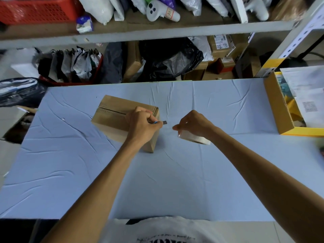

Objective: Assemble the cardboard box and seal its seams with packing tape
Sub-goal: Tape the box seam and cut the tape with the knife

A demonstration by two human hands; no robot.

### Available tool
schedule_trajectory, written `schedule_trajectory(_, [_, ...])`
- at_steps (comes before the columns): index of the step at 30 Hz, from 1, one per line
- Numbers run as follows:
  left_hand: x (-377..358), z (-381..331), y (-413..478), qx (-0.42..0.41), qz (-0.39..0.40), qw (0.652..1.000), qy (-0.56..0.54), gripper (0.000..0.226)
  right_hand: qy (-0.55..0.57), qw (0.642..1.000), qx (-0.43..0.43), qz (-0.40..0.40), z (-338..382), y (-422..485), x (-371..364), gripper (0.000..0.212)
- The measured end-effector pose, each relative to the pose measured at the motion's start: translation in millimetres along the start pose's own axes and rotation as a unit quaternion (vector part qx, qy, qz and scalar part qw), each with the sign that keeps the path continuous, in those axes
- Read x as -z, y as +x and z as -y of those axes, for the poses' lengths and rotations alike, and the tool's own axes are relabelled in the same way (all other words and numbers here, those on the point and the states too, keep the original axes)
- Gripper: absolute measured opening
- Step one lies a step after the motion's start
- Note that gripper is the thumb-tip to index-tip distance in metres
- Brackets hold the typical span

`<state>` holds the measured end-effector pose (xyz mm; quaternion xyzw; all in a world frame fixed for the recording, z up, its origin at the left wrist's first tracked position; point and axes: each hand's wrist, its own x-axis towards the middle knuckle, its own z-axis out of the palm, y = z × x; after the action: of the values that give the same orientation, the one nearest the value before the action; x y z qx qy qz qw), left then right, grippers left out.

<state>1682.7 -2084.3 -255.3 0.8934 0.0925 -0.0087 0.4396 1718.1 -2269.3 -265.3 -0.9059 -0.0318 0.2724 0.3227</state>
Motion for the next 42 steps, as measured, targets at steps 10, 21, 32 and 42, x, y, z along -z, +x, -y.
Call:
schedule_trajectory(10, [5,-6,5,0.064,-0.019,0.993,-0.100,0.032,-0.031,0.999,-0.001,-0.011,5,-1,5,0.032])
schedule_trajectory(21, [-8,-11,-3,0.007,0.011,0.997,0.077,0.032,0.005,0.999,0.007,-0.035,-4,5,1,0.031])
schedule_trajectory(32, [11,-6,6,0.014,0.124,0.988,0.089,0.026,0.035,0.998,-0.018,-0.050,-2,19,-9,0.033])
schedule_trajectory(42, [17,-2,2,-0.025,0.162,0.974,0.155,0.024,0.027,0.993,-0.006,-0.117,-19,11,34,0.034])
